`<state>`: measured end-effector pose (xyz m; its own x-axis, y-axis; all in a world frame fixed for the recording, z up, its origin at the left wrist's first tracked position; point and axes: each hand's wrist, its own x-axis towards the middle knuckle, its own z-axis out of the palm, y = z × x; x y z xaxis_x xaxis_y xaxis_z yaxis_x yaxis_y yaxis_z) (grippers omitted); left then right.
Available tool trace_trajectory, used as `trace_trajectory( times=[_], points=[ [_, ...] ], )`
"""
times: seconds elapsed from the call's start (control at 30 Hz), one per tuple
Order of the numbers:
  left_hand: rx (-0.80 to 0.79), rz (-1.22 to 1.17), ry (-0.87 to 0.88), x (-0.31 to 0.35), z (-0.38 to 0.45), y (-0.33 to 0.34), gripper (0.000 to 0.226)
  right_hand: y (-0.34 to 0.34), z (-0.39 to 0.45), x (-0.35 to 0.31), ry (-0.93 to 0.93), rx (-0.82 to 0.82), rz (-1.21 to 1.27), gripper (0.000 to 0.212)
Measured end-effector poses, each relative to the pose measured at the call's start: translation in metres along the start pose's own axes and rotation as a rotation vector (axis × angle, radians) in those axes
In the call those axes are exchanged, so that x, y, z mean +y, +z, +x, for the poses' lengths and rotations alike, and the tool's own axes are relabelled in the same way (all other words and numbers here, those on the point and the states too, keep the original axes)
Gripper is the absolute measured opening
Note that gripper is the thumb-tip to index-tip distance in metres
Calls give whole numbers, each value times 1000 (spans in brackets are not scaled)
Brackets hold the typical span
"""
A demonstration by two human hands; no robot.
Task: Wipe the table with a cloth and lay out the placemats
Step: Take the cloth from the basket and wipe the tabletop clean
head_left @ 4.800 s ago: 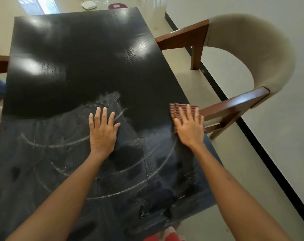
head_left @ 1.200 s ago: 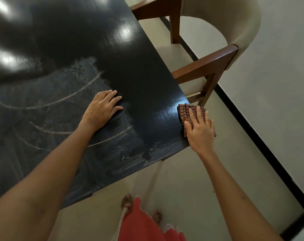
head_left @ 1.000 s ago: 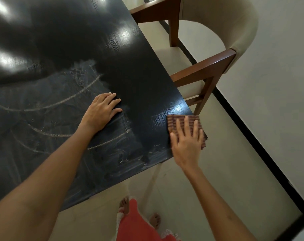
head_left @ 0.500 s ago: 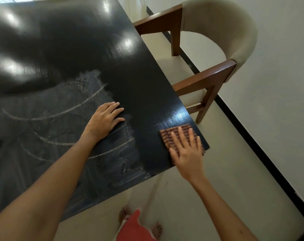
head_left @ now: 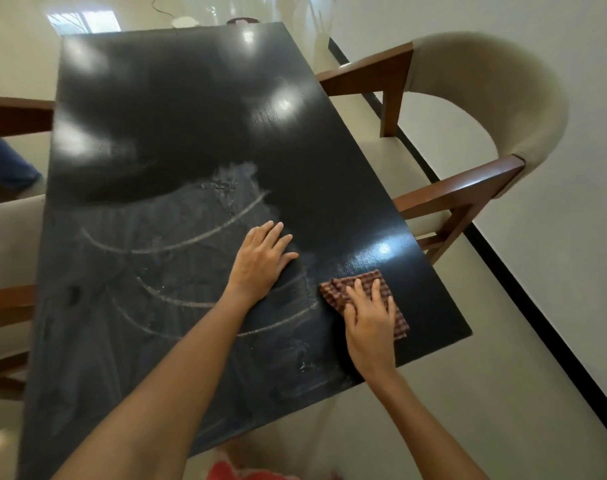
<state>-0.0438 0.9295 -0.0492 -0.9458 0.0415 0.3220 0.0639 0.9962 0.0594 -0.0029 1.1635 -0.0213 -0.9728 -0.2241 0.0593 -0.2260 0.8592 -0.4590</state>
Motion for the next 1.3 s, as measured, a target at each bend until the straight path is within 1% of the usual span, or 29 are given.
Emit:
trace_trajectory(
  times=[0.07, 0.17, 0.23, 0.33, 0.43, 0.47, 0.5, 0.57, 0.6, 0.63, 0.67, 0.73, 0.77, 0.9, 0.97, 1.0, 1.07, 1.13, 1.2, 1.23, 1.3],
  points=[
    [-2, -51, -136, -6, 0, -6, 45, -3, 30, -21, 172, -26, 269, 36],
    [12, -86, -292, -34, 1, -19, 47, -17, 86, -66, 327, -30, 668, 30],
    [5, -85, -345, -59, 1, -28, 51, -19, 122, -99, 354, -20, 733, 30],
    [-8, -55, -415, -102, -9, -41, 61, -2, 173, -151, 223, 12, 646, 36],
    [-20, -41, -455, -140, -25, -46, 64, 31, 209, -187, 35, 37, 423, 40],
    [-37, -45, -455, -152, -31, -46, 65, 45, 218, -195, -9, 8, 348, 42],
    [-56, -52, -446, -162, -35, -45, 65, 58, 225, -202, -41, -57, 249, 45],
    [-96, -64, -404, -173, -42, -40, 65, 87, 232, -205, -77, -245, -32, 53],
    [-113, -67, -382, -177, -44, -37, 65, 99, 233, -204, -102, -300, -169, 60],
    [-127, -66, -364, -178, -46, -34, 64, 108, 234, -201, -139, -309, -265, 65],
    [-135, -59, -352, -179, -48, -32, 64, 113, 235, -199, -182, -284, -322, 67],
    [-131, -38, -345, -179, -51, -29, 62, 116, 236, -192, -252, -231, -354, 65],
    [-127, -35, -348, -179, -51, -29, 61, 119, 238, -191, -251, -222, -346, 63],
    [-118, -47, -351, -179, -51, -31, 59, 127, 245, -201, -57, -198, -264, 55],
    [-131, -50, -354, -179, -51, -31, 57, 131, 246, -211, -27, -199, -275, 54],
    [-134, -52, -359, -179, -51, -31, 56, 134, 245, -217, -44, -200, -287, 54],
    [-128, -60, -362, -178, -51, -31, 51, 142, 237, -234, -147, -197, -316, 53],
    [-109, -80, -364, -177, -51, -33, 46, 154, 218, -259, -300, -219, -324, 52],
    [-61, -134, -411, -177, -51, -35, 45, 165, 197, -281, -450, -253, -347, 52],
    [-28, -165, -447, -177, -51, -36, 44, 167, 190, -288, -496, -268, -357, 52],
    [-1, -186, -483, -176, -51, -37, 42, 167, 189, -286, -529, -282, -357, 52]
  ],
)
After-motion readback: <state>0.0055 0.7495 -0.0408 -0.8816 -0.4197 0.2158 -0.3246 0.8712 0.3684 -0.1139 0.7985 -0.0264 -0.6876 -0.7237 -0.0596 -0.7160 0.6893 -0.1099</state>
